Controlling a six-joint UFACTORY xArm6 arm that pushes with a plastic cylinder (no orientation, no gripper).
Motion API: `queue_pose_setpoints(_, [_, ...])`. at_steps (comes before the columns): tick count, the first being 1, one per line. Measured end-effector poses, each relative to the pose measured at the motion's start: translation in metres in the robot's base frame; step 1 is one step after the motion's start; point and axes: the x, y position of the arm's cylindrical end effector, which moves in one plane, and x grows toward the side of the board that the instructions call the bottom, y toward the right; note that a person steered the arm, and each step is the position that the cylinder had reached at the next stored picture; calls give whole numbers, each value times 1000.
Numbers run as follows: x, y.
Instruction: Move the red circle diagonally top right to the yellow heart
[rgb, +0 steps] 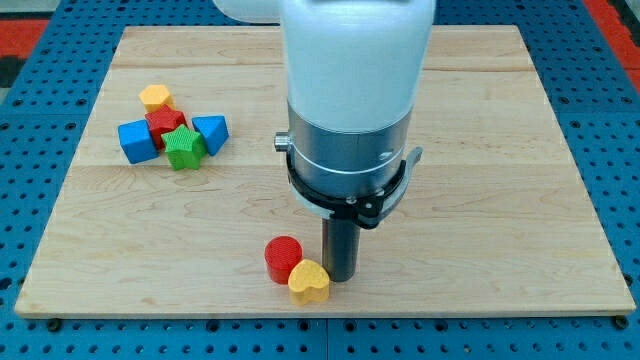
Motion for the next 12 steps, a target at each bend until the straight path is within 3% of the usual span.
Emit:
queue_pose_setpoints(1, [25,63])
queue_pose_setpoints(2, [37,60])
queue_pose_setpoints(3, [36,14])
queue_pose_setpoints(6, [37,-44])
queue_pose_setpoints(8, [35,-44])
queue_pose_setpoints(9, [36,5])
queue_pose_setpoints(10, [-17,82])
queue_pose_setpoints(11, [-73,45])
queue_pose_setpoints(12, [-106,-54])
